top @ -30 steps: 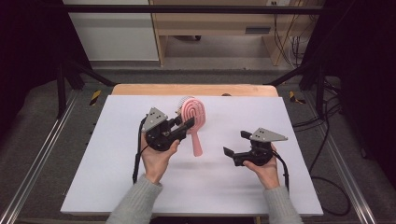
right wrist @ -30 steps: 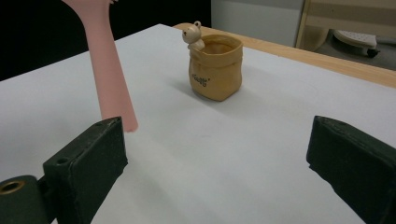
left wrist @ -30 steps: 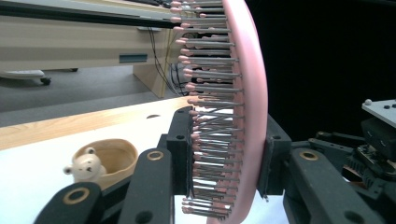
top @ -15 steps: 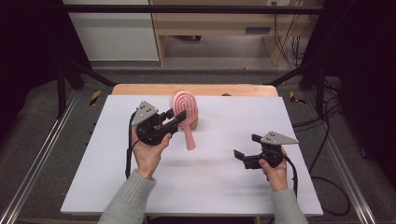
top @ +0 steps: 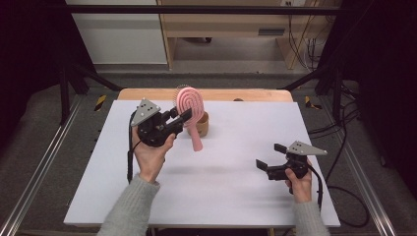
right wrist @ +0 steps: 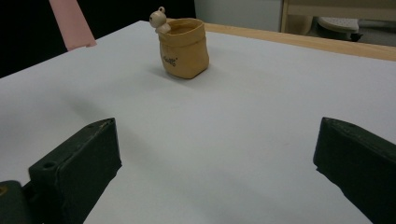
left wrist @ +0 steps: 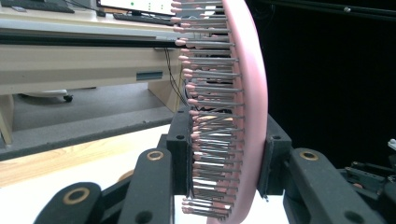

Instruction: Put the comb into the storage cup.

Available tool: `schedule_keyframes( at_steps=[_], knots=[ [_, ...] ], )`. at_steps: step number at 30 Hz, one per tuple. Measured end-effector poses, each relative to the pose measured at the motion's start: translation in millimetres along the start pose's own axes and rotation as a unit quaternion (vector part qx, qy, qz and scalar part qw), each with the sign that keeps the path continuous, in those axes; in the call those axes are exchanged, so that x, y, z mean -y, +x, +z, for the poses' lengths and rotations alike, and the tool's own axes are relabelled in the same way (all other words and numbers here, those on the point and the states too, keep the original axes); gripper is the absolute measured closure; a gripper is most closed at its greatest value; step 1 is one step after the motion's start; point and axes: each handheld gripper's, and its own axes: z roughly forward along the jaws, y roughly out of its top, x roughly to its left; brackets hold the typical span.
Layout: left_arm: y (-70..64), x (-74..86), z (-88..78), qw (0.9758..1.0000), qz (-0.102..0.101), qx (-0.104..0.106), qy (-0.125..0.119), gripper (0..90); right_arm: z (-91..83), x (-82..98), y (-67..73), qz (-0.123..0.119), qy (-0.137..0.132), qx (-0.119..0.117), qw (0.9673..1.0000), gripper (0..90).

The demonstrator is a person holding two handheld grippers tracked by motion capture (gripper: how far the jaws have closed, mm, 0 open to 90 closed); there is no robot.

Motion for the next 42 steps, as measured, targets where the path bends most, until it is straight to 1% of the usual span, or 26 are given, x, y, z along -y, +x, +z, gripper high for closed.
schedule_keyframes(
  at_steps=[2,3,8,16,22,27,32,42],
  knots=[
    [0.2,-1.1,-0.1,1.0,-0.001,0.0,-0.001,64.3,-1.4,0.5,-0.8,0.003,-0.002,-0.003,1.0,1.1],
    [0.6,-3.4,-0.5,1.0,0.0,-0.001,-0.003,64.3,-3.5,2.2,-3.5,0.004,-0.004,-0.006,1.0,1.1],
    [1.2,-8.5,-0.6,1.0,0.003,-0.001,-0.005,64.3,-7.2,5.6,-7.5,0.007,-0.003,-0.005,1.0,0.9],
    [-0.3,-19.4,-0.9,0.9999,0.01,-0.002,-0.012,64.2,-9.3,7.1,-9.0,0.006,-0.004,-0.005,1.0,0.7],
    [2.5,-27.2,0.9,0.9998,0.012,-0.005,-0.017,64.2,-8.4,7.5,-8.9,0.004,0.0,-0.004,1.0,0.7],
    [5.6,-34.1,5.3,0.9997,0.014,-0.008,-0.019,64.2,-8.7,7.6,-9.0,0.003,-0.001,-0.002,1.0,0.7],
    [7.5,-36.7,9.2,0.9997,0.014,-0.01,-0.019,64.3,-9.3,7.5,-8.9,0.003,-0.002,-0.004,1.0,0.7],
    [13.2,-42.2,25.3,0.9995,0.017,-0.021,-0.014,64.2,-9.5,7.7,-8.9,0.002,-0.002,-0.004,1.0,0.7]
  ],
)
